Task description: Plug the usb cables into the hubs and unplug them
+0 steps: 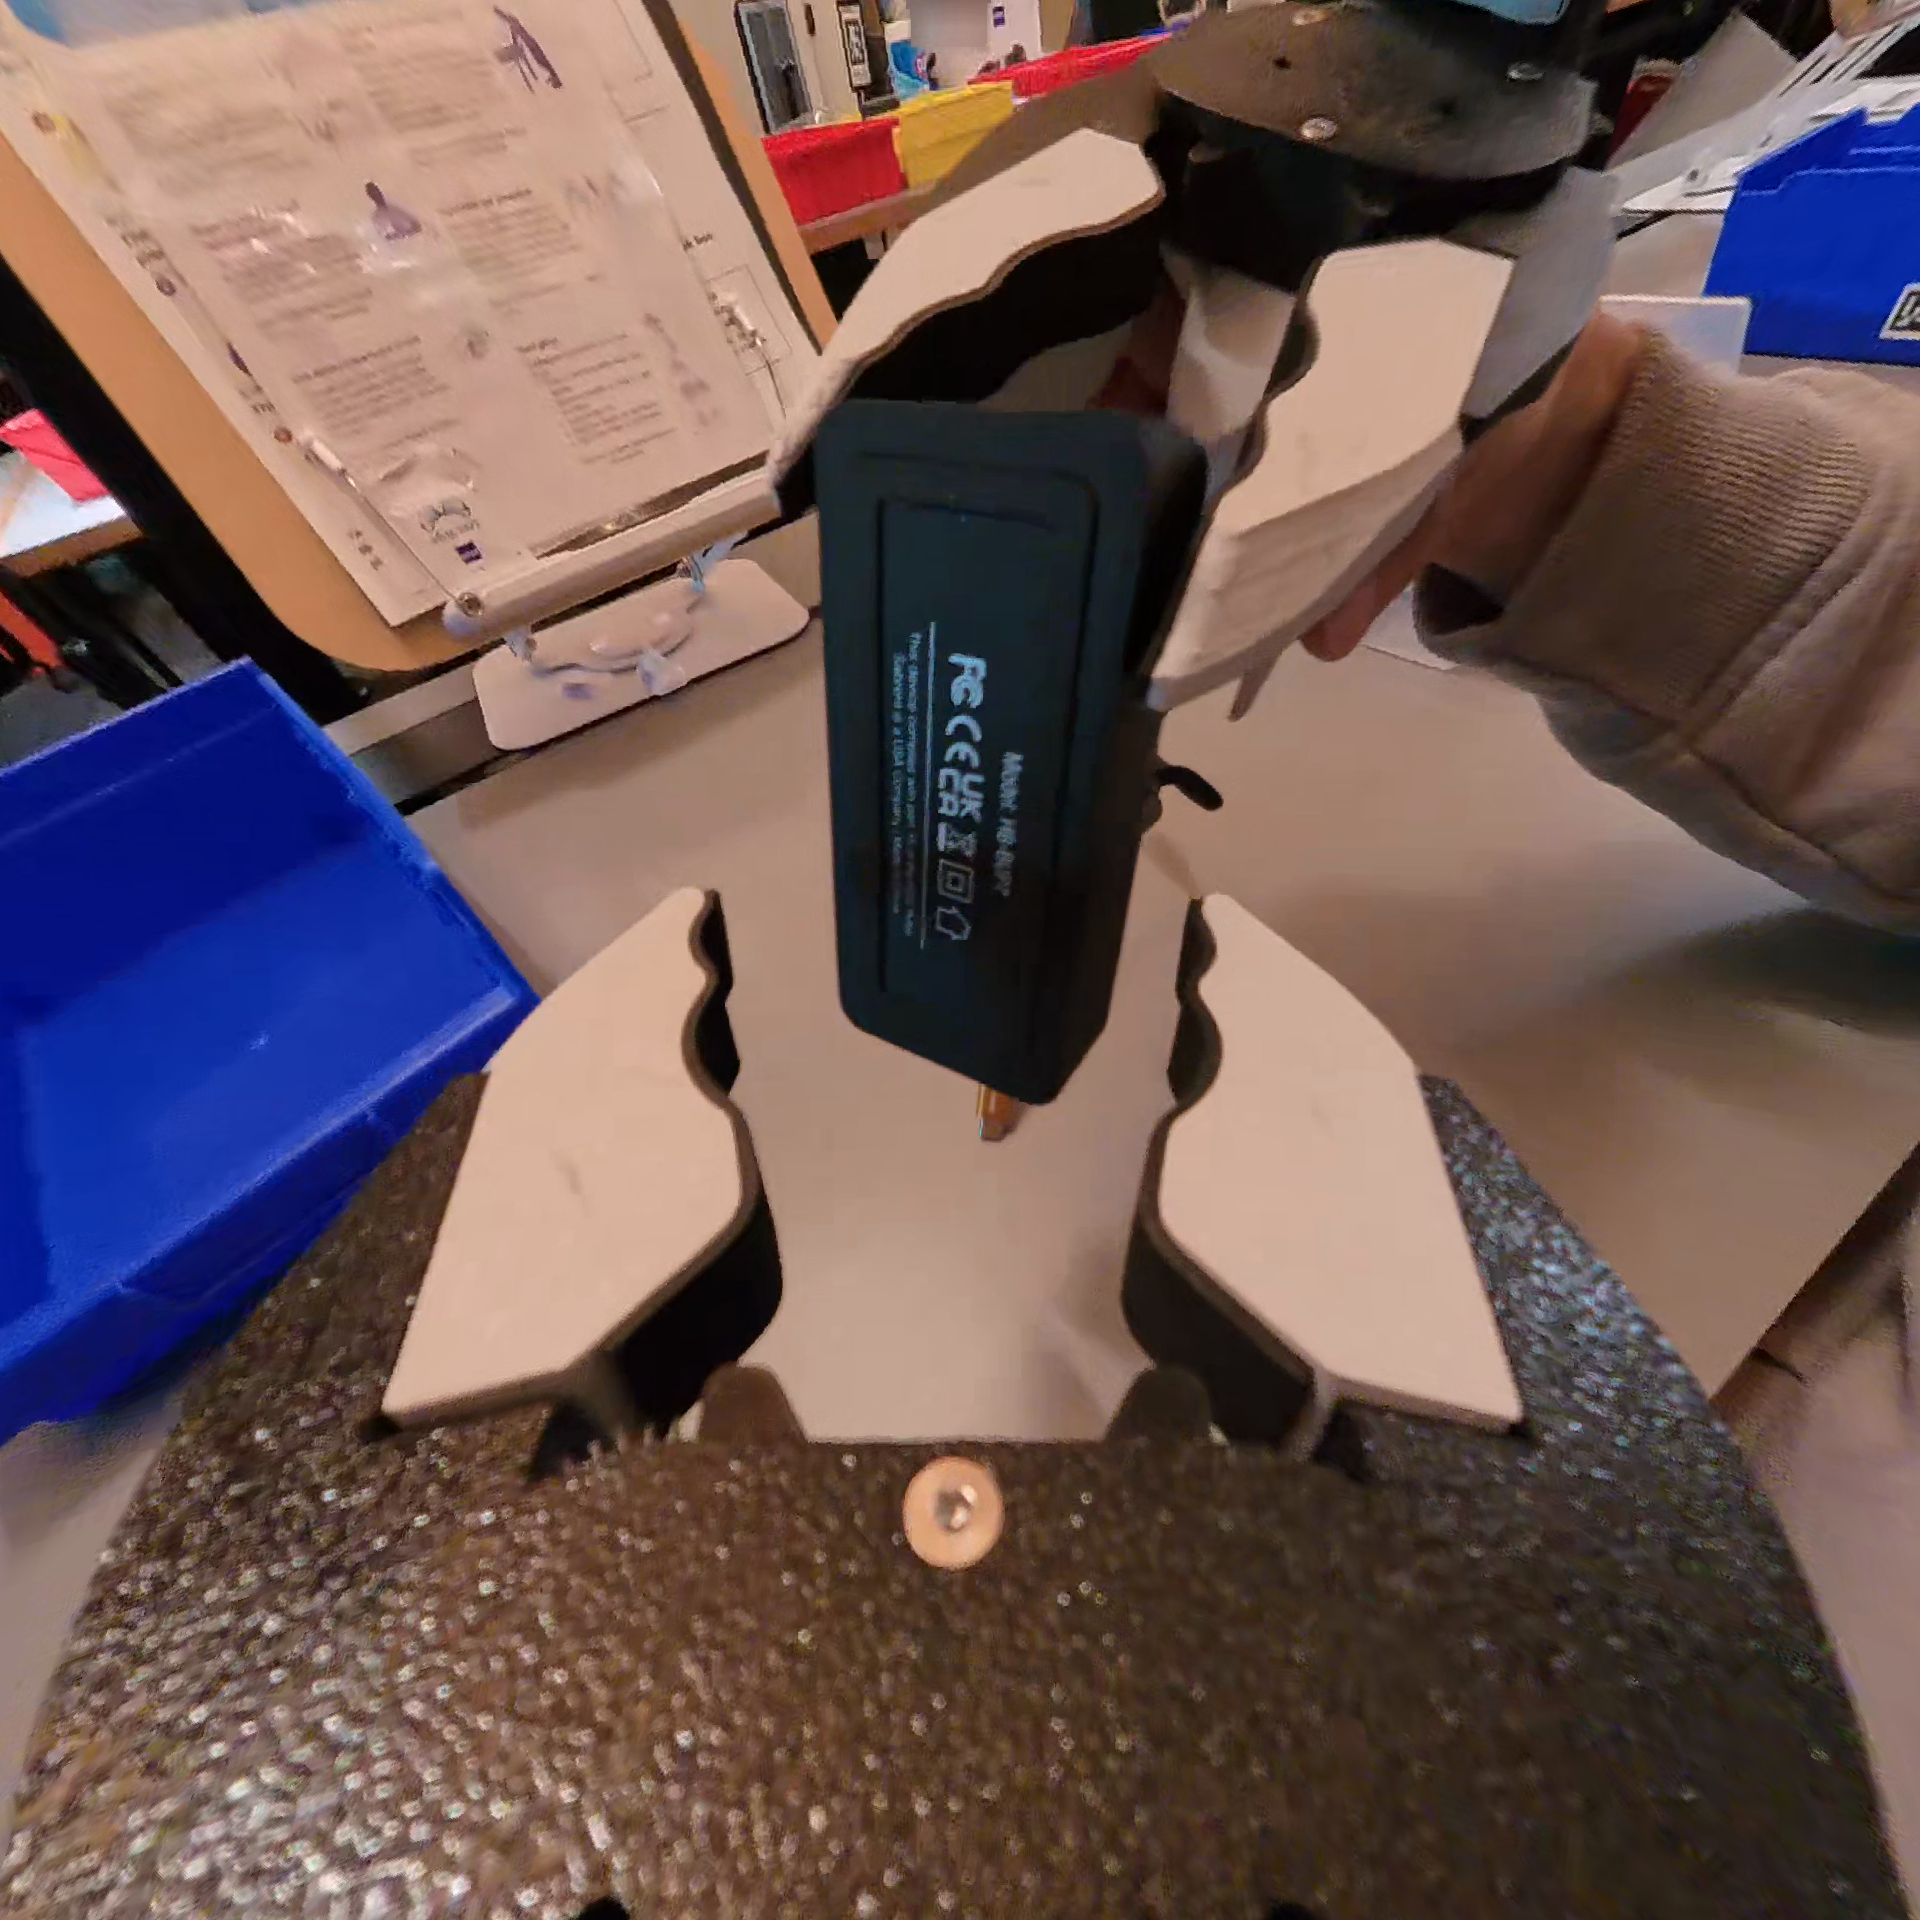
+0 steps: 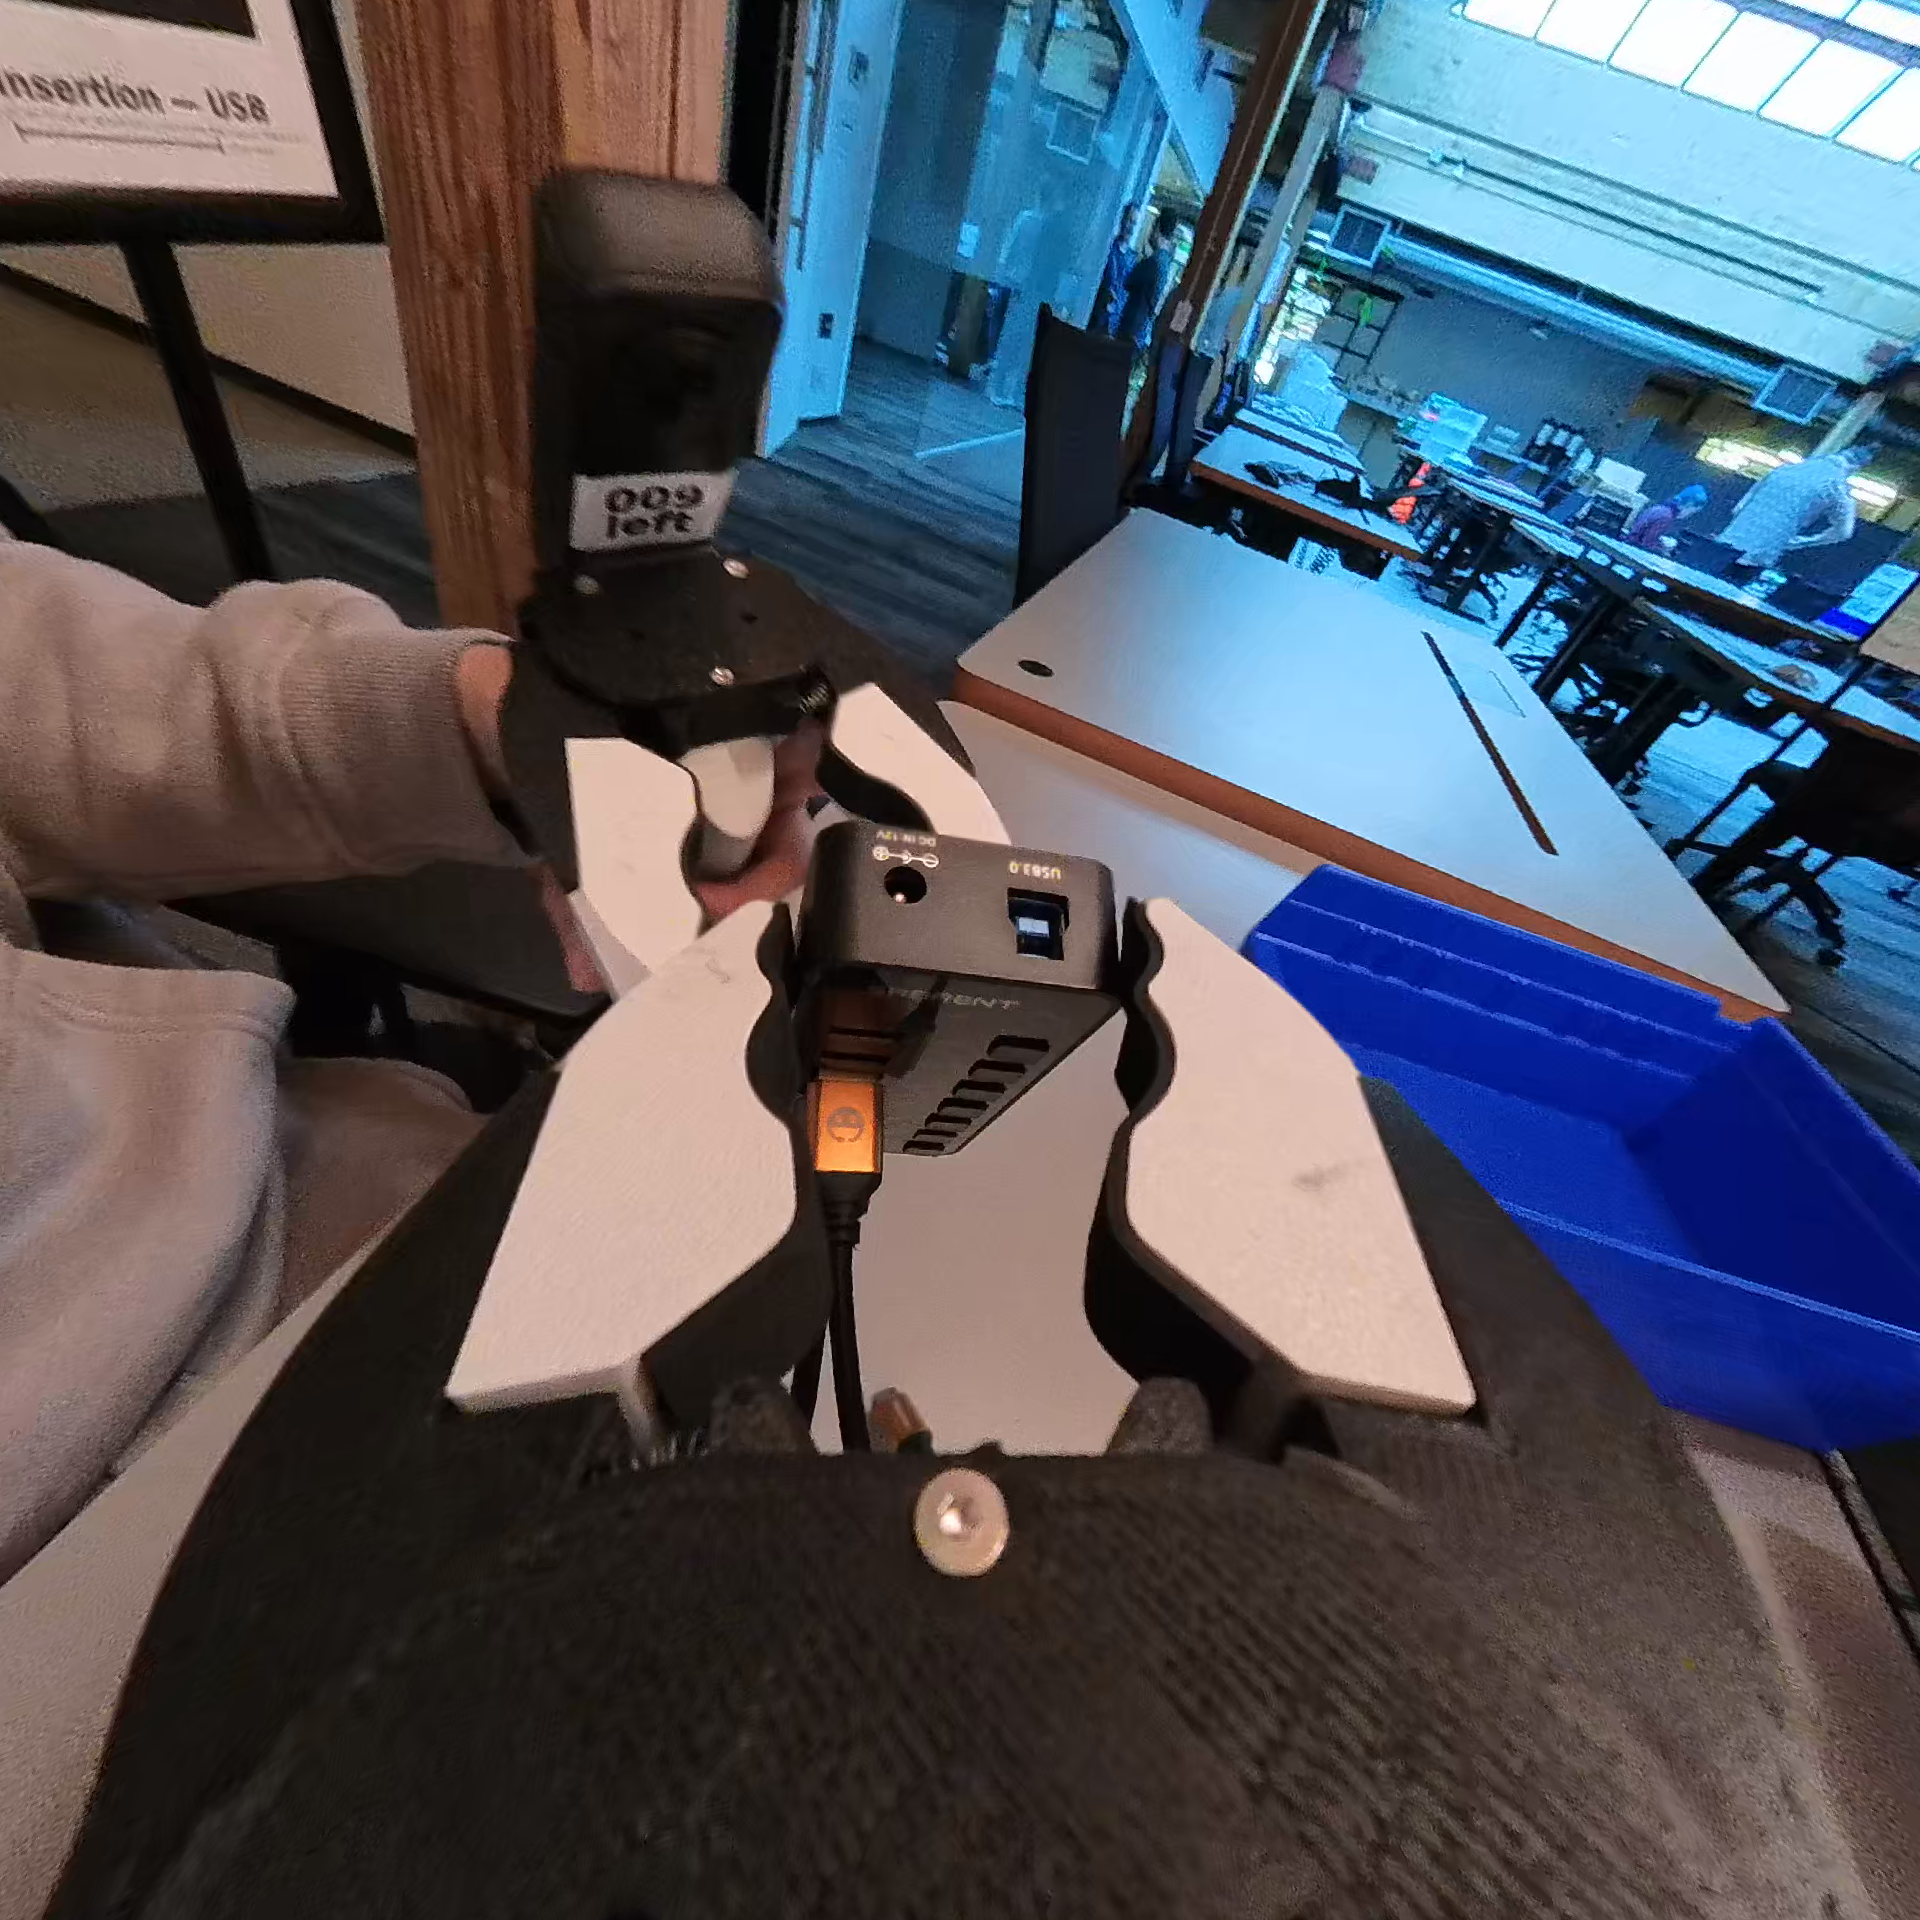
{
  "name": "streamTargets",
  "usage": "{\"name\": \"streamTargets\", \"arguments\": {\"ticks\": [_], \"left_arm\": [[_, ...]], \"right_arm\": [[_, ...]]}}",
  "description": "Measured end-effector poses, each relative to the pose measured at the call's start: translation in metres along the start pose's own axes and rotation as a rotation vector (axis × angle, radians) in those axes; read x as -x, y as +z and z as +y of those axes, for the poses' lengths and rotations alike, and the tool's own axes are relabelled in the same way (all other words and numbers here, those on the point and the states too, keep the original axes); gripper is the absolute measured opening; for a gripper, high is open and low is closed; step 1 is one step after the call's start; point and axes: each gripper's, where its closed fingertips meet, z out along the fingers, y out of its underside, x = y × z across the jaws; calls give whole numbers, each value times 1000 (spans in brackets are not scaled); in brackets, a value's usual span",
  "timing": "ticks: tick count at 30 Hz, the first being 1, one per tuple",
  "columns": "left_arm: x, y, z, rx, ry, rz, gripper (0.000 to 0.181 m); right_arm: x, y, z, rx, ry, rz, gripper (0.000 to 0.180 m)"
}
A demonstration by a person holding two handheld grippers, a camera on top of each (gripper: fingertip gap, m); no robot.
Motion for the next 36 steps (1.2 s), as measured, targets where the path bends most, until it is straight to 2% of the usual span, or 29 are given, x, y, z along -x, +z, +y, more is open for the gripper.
{"name": "streamTargets", "arguments": {"ticks": [9,20,25,29,32,35,36], "left_arm": [[1,31,-1,-10,4,147,86],[-10,116,-44,-48,170,434,88],[-39,142,-36,32,215,615,86],[-44,161,-30,36,187,617,82],[-43,172,-30,-7,130,616,93],[-46,172,-33,-76,137,626,73],[-45,173,-32,-91,143,610,73]], "right_arm": [[-19,-26,4,-2,51,28,61],[-53,-90,30,123,28,158,60],[-64,-102,34,167,1,232,61],[-65,-103,45,238,-27,239,61],[-62,-99,45,235,-23,223,61],[-65,-100,52,267,-17,237,60],[-64,-100,54,271,-20,230,60]]}}
